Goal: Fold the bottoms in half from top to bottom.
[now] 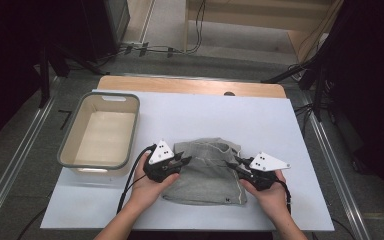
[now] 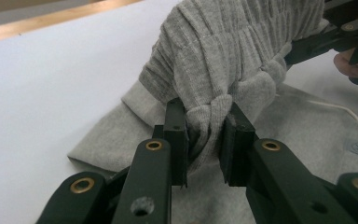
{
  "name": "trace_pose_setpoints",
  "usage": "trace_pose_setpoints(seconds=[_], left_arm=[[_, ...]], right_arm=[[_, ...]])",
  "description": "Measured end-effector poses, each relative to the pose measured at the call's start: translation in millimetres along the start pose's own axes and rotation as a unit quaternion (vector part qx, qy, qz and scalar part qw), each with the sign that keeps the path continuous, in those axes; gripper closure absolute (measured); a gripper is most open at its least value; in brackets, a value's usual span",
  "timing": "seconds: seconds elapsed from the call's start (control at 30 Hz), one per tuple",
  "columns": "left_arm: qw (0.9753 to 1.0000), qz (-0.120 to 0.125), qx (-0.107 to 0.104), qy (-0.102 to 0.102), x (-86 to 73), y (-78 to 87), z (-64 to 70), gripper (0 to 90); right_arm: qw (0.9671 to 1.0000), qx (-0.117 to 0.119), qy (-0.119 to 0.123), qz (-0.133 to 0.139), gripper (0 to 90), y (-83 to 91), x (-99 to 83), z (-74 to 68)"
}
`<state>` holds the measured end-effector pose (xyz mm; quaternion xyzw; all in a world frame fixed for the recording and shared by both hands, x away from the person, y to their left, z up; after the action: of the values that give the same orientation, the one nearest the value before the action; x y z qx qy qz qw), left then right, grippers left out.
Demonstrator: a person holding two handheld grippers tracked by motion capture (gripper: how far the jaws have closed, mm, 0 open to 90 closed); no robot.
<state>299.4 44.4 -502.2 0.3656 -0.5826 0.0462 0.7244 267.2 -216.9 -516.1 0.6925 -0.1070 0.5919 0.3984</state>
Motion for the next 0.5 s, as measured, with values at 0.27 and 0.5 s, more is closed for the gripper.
trace_pose_setpoints(seconds=[0.27, 0.5], left_arm=[[0.9997, -0.018, -0.013, -0.005, -10.5, 1.9, 4.0, 71.9], [0.9985, -0.042, -0.033, -0.015, -20.4, 4.4, 11.4, 61.8]], right_arm=[[0.9998, -0.001, 0.010, -0.014, 70.1, 0.5, -11.2, -5.9], [0.9991, 0.013, 0.022, -0.034, 61.6, 2.2, -18.4, -14.1]])
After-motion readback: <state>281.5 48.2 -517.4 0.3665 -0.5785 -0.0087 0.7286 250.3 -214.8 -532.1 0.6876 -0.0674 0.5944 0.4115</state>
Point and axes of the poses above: each handheld gripper's, and its own axes: y roughly backward along the jaws, x roughly out of its top, z roughly to its right, the point moved 4 cm from there along -y, roughly forward along the jaws, and after that the axes turned 3 degrees about x, right-handed, at the moved point
